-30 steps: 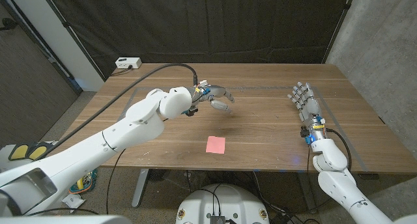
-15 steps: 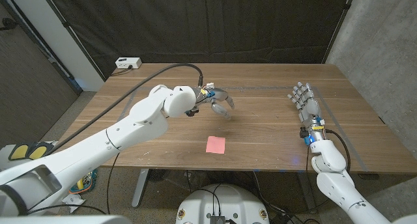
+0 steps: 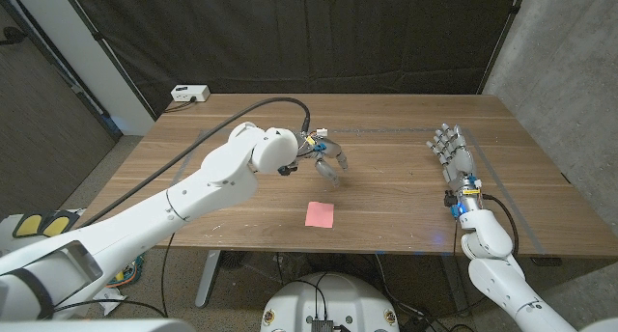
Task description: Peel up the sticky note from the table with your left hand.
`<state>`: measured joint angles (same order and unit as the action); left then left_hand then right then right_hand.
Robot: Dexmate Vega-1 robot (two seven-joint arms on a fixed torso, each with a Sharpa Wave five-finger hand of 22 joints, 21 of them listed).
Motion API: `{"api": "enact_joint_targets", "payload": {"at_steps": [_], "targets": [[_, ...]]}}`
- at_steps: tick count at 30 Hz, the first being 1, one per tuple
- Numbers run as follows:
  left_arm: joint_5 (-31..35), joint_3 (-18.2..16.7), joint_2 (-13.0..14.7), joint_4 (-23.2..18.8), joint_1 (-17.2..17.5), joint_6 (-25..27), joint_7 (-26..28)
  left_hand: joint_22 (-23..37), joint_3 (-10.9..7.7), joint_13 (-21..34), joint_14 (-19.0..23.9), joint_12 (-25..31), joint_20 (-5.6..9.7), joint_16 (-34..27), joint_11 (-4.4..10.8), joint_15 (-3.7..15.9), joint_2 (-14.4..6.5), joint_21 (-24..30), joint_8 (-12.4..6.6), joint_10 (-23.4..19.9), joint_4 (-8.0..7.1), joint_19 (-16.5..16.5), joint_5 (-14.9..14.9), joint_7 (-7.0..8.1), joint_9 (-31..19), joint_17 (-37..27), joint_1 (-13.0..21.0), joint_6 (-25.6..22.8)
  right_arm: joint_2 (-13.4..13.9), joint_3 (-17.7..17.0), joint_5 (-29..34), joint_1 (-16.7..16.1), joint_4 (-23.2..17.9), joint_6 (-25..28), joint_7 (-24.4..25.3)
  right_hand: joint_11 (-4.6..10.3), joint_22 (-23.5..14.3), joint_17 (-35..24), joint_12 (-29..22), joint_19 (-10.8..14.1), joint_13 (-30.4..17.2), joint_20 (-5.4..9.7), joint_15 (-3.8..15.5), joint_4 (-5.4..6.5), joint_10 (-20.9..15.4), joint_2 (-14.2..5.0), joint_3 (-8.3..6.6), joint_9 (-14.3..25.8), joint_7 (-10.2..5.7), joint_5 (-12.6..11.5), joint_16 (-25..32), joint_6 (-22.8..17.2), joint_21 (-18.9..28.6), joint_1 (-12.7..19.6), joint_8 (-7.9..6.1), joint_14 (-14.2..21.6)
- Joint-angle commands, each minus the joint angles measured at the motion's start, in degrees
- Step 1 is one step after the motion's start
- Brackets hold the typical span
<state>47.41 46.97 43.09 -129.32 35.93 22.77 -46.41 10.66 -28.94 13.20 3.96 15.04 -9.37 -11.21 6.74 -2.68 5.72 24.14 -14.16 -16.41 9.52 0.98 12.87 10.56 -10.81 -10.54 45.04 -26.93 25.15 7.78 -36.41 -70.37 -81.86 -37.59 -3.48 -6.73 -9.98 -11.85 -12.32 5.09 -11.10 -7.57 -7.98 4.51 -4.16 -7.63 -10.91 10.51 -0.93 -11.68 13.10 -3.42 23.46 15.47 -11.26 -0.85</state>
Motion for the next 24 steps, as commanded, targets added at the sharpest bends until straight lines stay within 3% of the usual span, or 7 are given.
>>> {"api": "enact_joint_targets", "payload": {"at_steps": [1,14,24], "targets": [[5.41,1.42,-2.03,0.58,-0.05,0.64,-7.27,0.05,0.38,0.37,-0.72,-0.36,0.1,0.08,-0.29,-0.18,-0.17,-0.47,0.4,1.26,-0.13,-0.39,0.21,0.61,-0.27,-0.16,1.27,-0.09,0.7,0.06,-0.24,-0.41,-1.13,0.48,0.31,-0.17,-0.15,-0.3,-0.02,0.32,-0.18,-0.18,-0.16,0.21,-0.52,0.0,-0.37,0.14,-0.1,0.18,0.13,-0.31,-0.29,-0.67,-0.08,0.49],[15.45,3.13,-3.53,0.41,3.72,2.06,-7.07,0.07,1.24,0.64,-1.77,-1.04,-0.01,0.19,-0.92,-0.28,-0.23,-1.15,0.83,3.21,-0.38,-1.06,0.13,0.81,-0.35,-0.19,2.09,-0.13,0.77,0.12,-0.28,-0.41,-0.34,-0.82,-0.73,-0.17,-0.16,-0.32,0.05,0.42,-0.19,-0.22,-0.21,0.3,-0.58,0.04,-0.38,0.14,-0.1,0.19,0.09,-0.4,-0.51,-0.88,-0.05,0.59],[16.92,2.23,-4.85,1.43,6.11,0.48,-6.72,0.09,1.99,0.84,-2.1,-0.96,0.03,0.11,-0.82,0.61,-0.15,-1.45,0.36,3.24,-0.5,-1.0,0.15,1.24,-0.43,-0.2,2.64,-1.95,0.47,0.07,-0.84,-0.84,0.08,-1.76,-1.05,-0.14,-0.16,-0.32,0.07,0.57,-0.19,-0.23,-0.21,0.34,-0.7,0.09,-0.4,0.14,-0.18,0.18,0.1,-0.48,-0.63,-1.01,-0.03,0.76]]}}
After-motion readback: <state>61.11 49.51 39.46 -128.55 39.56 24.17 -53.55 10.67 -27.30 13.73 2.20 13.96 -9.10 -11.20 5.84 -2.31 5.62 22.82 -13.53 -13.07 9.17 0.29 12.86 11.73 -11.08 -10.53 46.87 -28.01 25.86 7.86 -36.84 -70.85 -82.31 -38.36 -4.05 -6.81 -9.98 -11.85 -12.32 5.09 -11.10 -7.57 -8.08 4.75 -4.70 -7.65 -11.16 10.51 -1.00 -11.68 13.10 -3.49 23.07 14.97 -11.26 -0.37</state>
